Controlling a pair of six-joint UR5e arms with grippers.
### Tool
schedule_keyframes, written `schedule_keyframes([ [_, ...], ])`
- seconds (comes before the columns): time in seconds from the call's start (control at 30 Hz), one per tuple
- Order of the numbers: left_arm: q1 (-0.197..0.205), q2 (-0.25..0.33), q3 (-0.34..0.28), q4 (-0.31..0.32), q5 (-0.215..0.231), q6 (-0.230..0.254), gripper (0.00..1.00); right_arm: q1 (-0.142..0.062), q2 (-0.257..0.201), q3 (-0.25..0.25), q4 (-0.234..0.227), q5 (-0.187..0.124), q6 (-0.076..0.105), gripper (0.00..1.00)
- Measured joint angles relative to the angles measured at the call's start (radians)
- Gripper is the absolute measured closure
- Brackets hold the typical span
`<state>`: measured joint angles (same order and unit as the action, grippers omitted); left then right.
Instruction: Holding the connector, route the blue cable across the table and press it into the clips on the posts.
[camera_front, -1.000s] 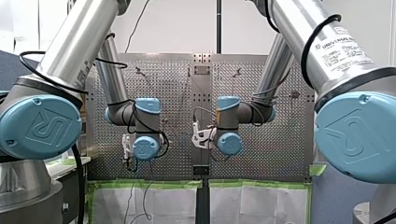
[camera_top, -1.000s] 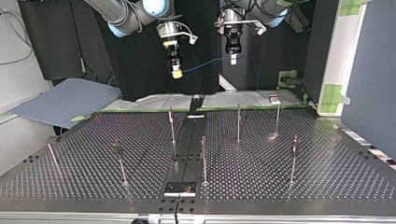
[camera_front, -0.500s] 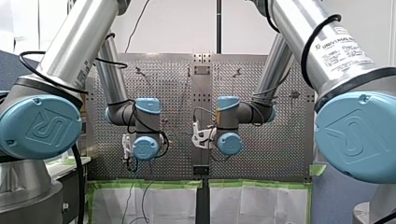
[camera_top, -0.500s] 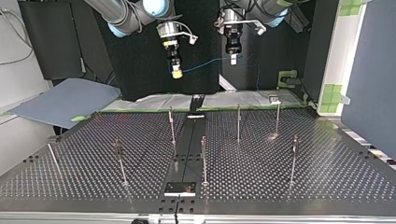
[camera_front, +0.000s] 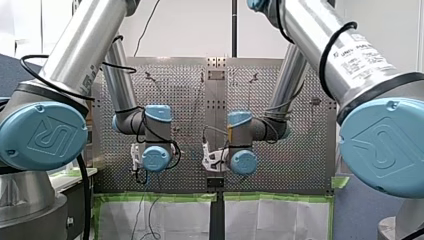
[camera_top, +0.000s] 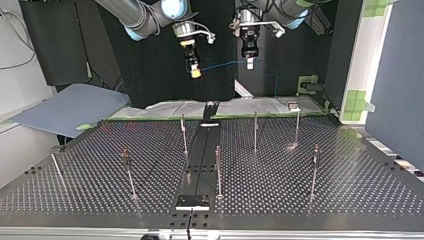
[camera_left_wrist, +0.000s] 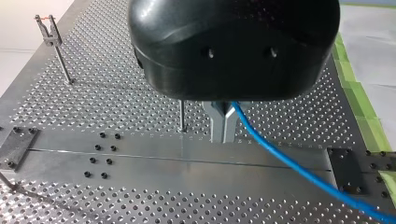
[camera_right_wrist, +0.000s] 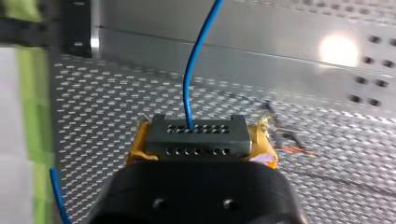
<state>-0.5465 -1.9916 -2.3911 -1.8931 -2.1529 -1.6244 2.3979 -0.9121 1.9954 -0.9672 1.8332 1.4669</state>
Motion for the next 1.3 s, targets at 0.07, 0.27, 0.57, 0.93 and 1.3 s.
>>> schedule_keyframes([
  [0.07,0.000,0.000,0.000,0.000,0.000,0.000,1.00,0.000,0.015,0.000,0.003,0.000,0.000,1.00],
  [0.27,0.000,0.000,0.000,0.000,0.000,0.000,1.00,0.000,0.032,0.000,0.005,0.000,0.000,1.00],
  [0.57,-0.026,-0.007,-0.026,-0.026,-0.018,0.026,1.00,0.000,0.034,0.000,0.005,0.000,0.000,1.00],
  [0.93,-0.046,-0.008,-0.044,-0.055,-0.023,0.073,1.00,0.000,0.034,0.000,0.005,0.000,0.000,1.00],
  [1.3,-0.048,-0.008,-0.043,-0.057,-0.025,0.072,1.00,0.004,0.031,-0.004,0.009,0.003,0.003,1.00],
])
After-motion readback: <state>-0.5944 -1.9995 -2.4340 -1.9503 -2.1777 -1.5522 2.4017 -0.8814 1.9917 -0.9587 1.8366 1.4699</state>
